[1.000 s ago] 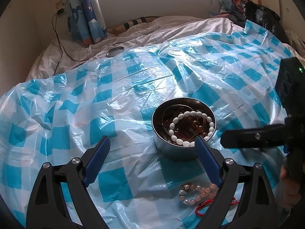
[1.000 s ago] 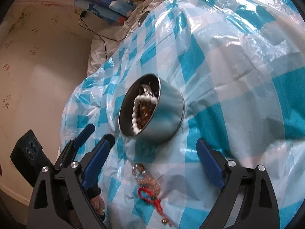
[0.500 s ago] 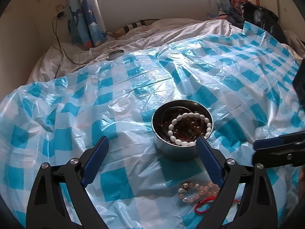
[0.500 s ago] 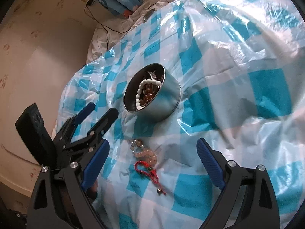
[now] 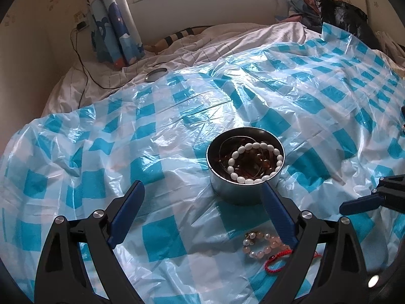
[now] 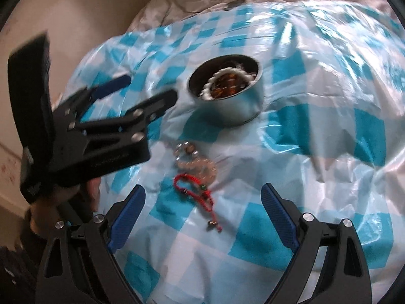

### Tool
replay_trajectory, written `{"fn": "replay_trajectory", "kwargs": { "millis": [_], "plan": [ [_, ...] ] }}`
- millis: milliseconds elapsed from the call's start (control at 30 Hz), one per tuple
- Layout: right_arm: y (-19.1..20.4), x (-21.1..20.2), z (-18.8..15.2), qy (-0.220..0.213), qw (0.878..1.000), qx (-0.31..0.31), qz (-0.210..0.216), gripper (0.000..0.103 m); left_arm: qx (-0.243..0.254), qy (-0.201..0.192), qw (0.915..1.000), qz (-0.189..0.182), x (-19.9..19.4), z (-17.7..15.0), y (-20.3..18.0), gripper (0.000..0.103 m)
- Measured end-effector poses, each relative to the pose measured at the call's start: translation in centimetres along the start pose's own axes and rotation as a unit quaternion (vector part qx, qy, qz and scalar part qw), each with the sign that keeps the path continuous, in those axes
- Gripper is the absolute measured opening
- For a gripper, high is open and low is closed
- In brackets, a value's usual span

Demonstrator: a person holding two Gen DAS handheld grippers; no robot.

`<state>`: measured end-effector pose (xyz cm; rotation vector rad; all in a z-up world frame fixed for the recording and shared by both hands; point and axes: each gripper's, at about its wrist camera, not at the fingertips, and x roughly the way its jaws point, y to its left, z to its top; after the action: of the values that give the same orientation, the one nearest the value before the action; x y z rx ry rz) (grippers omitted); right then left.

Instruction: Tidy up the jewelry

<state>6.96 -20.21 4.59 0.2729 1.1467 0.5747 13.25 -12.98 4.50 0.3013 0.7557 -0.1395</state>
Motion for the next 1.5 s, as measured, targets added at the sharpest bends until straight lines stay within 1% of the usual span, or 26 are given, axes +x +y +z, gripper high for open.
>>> {"fn": "replay_trajectory", "kwargs": {
  "millis": [133,333,500,533,600,633,667,733,767,800,867,967,1033,1100,1167,1200,1267,1300,1333,1367,1400,1433,1500],
  "plan": [
    [1.0,0.8,-0.6,0.007,1.0,-0.022,-0.015,0.089,0.0,-0.002,1.0,0.002,-0.7,-0.3,0.3,0.089],
    [1.8,1.7,-1.2,0.015,0.999,-0.035,-0.027,0.089,0.004,-0.003,1.0,0.005,-1.2,-0.6,0.3,0.089],
    [2.2,2.3,-1.3,0.021,0.999,-0.042,-0.024,0.089,0.005,-0.003,1.0,-0.001,-1.5,-0.8,0.5,0.089],
    [2.2,2.5,-1.2,0.024,0.999,-0.043,-0.021,0.089,0.001,-0.002,1.0,-0.009,-1.5,-0.8,0.7,0.089],
    [2.2,2.8,-1.2,0.048,0.998,-0.048,0.012,0.089,-0.008,0.006,0.9994,-0.032,-1.4,-0.9,1.1,0.089],
    [2.2,2.9,-1.2,0.059,0.997,-0.05,0.028,0.089,-0.014,0.014,0.9985,-0.05,-1.3,-1.0,1.3,0.089],
    [2.3,2.8,-1.3,0.072,0.994,-0.055,0.054,0.089,-0.025,0.024,0.9963,-0.079,-1.2,-1.2,1.7,0.089],
    [2.1,2.2,-1.4,0.09,0.99,-0.058,0.092,0.089,-0.048,0.042,0.9904,-0.123,-0.8,-1.6,2.3,0.089],
    [2.0,1.9,-1.5,0.093,0.989,-0.06,0.101,0.089,-0.066,0.056,0.9843,-0.154,-0.6,-1.9,2.8,0.089],
    [1.8,1.5,-1.5,0.09,0.989,-0.063,0.101,0.089,-0.076,0.063,0.9811,-0.167,-0.4,-2.2,3.1,0.089],
    [1.3,0.7,-1.3,0.075,0.992,-0.061,0.082,0.089,-0.093,0.067,0.9739,-0.196,-0.2,-2.8,3.5,0.089],
    [0.8,0.3,-1.1,0.04,0.997,-0.057,0.031,0.089,-0.093,0.065,0.9698,-0.216,-0.2,-3.3,3.1,0.089],
    [0.8,0.8,-1.0,0.033,0.998,-0.057,0.022,0.089,-0.091,0.064,0.9705,-0.214,-0.2,-3.3,2.9,0.089],
    [1.1,1.2,-0.9,0.014,0.998,-0.058,0.018,0.089,-0.096,0.066,0.9708,-0.21,0.1,-3.3,2.9,0.089],
    [1.5,1.9,-0.6,0.001,0.998,-0.068,0.013,0.089,-0.114,0.07,0.9694,-0.206,0.4,-3.3,3.5,0.089],
    [1.6,2.2,-0.5,-0.002,0.997,-0.07,0.011,0.089,-0.121,0.071,0.969,-0.203,0.6,-3.2,3.9,0.089],
    [1.5,3.2,-0.4,0.007,0.998,-0.066,0.023,0.088,-0.132,0.072,0.9683,-0.199,0.7,-3.2,4.4,0.089],
    [1.5,3.6,-0.3,0.019,0.997,-0.067,0.032,0.086,-0.137,0.072,0.9683,-0.196,0.7,-3.3,4.7,0.089],
    [1.5,3.8,-0.5,0.032,0.996,-0.069,0.042,0.069,-0.139,0.071,0.9684,-0.194,0.7,-3.3,4.9,0.089],
    [1.6,3.9,-0.6,0.047,0.995,-0.074,0.052,0.044,-0.139,0.071,0.9683,-0.195,0.7,-3.3,5.0,0.089],
    [1.8,3.8,-0.7,0.055,0.993,-0.083,0.062,0.029,-0.138,0.071,0.9683,-0.196,0.7,-3.3,5.0,0.089],
    [2.2,3.4,-0.9,0.061,0.991,-0.098,0.067,0.004,-0.137,0.071,0.9681,-0.197,0.6,-3.3,5.0,0.089],
    [3.1,2.5,-1.2,0.07,0.987,-0.128,0.074,0.004,-0.131,0.074,0.9672,-0.205,0.7,-3.4,4.7,0.089]
  ]
}}
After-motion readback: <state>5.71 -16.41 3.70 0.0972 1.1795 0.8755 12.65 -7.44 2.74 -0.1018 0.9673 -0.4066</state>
